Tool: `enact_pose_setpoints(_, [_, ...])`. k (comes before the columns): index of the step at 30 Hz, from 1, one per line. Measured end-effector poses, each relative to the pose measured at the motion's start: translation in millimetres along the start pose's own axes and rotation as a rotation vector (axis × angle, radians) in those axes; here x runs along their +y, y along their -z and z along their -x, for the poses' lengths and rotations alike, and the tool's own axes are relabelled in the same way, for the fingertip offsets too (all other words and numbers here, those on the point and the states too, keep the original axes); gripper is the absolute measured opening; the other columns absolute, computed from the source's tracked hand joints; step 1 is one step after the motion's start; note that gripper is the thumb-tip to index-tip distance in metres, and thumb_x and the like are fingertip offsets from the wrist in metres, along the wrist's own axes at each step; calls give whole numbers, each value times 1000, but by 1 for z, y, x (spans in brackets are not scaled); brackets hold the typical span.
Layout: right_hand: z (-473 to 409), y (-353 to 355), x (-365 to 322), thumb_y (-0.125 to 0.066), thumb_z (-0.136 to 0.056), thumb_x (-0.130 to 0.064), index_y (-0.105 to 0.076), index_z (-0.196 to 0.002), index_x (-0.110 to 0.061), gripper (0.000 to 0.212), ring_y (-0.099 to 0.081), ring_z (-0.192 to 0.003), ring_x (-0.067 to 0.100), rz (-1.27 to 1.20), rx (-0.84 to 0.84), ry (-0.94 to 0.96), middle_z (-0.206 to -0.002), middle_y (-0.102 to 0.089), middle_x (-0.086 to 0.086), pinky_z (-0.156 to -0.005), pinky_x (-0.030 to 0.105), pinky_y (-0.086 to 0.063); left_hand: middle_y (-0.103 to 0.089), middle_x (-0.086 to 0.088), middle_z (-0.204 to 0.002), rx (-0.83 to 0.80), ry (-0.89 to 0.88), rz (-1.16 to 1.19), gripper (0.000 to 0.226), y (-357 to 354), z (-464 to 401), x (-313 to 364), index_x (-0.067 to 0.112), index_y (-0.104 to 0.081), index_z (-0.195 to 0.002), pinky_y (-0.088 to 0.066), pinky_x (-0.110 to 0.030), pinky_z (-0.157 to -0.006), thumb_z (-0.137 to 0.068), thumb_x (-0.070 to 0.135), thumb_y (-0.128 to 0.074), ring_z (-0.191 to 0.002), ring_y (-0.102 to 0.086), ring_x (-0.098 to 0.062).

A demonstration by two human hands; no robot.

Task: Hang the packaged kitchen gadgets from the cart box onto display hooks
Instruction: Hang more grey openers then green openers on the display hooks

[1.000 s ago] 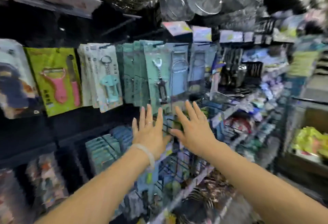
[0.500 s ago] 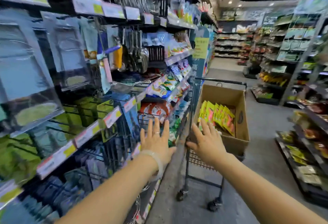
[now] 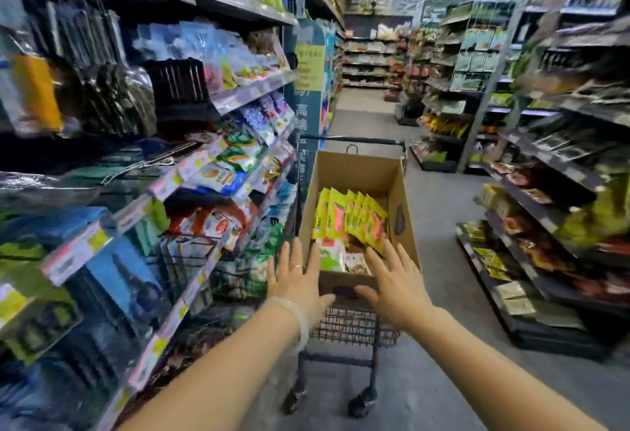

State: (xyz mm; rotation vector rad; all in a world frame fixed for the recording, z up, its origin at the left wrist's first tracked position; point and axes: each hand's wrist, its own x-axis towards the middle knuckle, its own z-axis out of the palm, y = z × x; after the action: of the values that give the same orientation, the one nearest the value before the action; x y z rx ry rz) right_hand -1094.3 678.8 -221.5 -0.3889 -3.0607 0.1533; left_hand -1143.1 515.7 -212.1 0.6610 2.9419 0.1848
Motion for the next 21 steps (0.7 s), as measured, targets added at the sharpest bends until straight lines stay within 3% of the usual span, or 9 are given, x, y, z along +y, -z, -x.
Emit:
enact_pose_setpoints(11, [-172,-33,38,-38,-90,-60,6,-149,-28,81,6,-146,28,29,-43,-159,-158,6,9,-120,41,-6,23,-9,-155,-98,-123,41,89,-15,-201,-12,25,20,-145,5,-47,-116,-90,53,-44,-143,20,-27])
enact_pose_setpoints(21, [-253,-100,73,-40,-91,-58,0,-150,-24,79,8,-146,28,-9,-228,-218,-158,8,10,-118,41,-5,26,-7,-154,-291,-162,95,88,-65,-297,-2,27,19,-146,7,-46,-117,-90,54,-43,-142,24,-25])
